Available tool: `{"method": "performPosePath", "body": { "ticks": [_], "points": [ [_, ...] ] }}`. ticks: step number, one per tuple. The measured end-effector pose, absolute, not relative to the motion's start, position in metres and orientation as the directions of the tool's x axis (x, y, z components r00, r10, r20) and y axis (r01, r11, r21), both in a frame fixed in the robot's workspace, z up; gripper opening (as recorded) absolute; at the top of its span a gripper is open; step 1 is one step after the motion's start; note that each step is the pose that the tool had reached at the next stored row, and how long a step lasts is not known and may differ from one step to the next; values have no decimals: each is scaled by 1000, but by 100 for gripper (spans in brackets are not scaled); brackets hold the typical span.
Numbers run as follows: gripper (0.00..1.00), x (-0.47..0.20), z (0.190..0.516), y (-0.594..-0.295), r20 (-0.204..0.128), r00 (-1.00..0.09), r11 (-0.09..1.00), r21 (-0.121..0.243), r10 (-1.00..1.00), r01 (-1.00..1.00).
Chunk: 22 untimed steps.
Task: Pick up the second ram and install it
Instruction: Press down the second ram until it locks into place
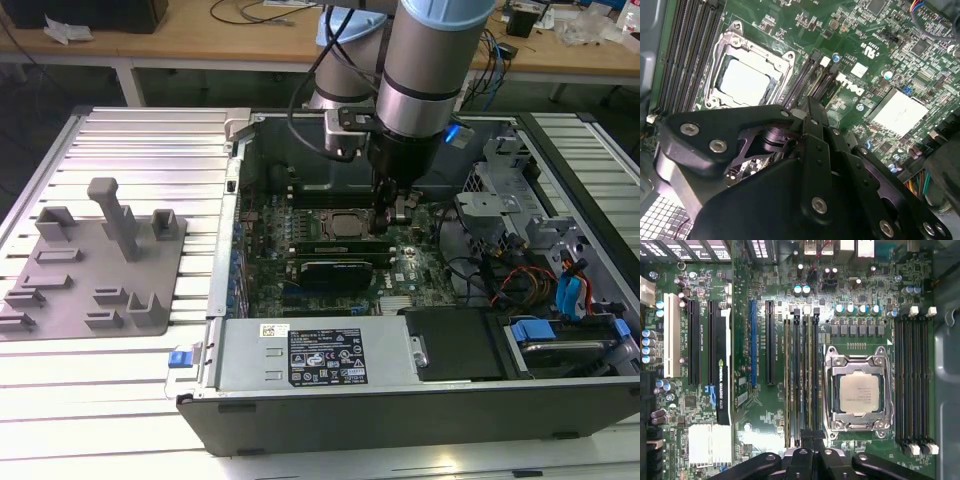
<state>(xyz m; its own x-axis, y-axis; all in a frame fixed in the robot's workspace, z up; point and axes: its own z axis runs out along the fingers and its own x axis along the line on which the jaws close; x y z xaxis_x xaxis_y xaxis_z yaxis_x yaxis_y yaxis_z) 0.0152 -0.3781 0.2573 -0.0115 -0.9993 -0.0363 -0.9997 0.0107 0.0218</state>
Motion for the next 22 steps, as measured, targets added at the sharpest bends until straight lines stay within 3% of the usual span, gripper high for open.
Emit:
{"method": "performPosePath", "body": {
  "ticks": [22],
  "points": [
    [8,29,239,-377,-37,-23,23,22,-999,-1000]
  ]
}}
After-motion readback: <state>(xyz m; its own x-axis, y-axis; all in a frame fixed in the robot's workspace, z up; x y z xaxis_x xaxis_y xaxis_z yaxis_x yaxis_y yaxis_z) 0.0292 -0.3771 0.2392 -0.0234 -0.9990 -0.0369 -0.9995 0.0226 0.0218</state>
